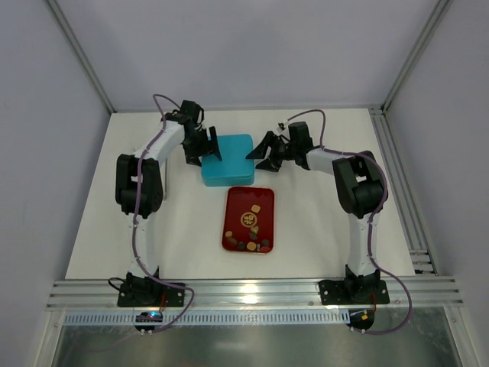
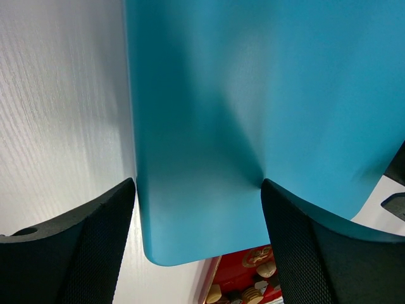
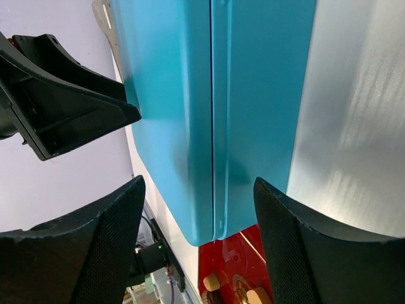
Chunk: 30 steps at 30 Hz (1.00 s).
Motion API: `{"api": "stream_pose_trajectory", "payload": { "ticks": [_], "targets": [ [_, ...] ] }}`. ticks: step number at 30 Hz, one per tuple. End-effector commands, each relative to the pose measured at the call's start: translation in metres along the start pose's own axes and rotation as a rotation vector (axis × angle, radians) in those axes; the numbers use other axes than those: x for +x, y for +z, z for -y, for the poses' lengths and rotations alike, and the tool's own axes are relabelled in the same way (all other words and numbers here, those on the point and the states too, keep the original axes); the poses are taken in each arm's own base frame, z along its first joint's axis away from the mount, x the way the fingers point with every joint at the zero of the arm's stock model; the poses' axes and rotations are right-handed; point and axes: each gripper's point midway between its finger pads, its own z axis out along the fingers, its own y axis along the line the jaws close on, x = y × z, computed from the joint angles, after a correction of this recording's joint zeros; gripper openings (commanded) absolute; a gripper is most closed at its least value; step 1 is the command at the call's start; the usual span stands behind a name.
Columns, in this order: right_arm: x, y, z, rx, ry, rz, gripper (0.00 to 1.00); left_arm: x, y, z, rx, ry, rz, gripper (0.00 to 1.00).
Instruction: Pack the chocolate
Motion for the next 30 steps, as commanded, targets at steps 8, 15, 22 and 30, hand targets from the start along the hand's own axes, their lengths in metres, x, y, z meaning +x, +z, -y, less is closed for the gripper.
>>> {"api": "stream_pose_trajectory", "payload": {
  "ticks": [8,15,22,30],
  "targets": [
    [-0.01,-0.006,-0.027,0.026,-0.099,0.042,0.7,0.006,0.002,0.002,-0.059,0.077,-0.035,0.8],
    [-0.004,-0.001,-0.02,0.106,-0.143,0.022,0.63,0.007,0.003,0.011,-0.082,0.106,-0.048,0.8],
    [0.0,0.003,-0.016,0.123,-0.143,0.011,0.47,0.016,0.012,0.009,-0.136,0.138,-0.072,0.79],
    [0.01,0.009,0.001,0.171,-0.134,-0.012,0.36,0.034,0.03,-0.003,-0.177,0.126,-0.131,0.78]
  ]
}}
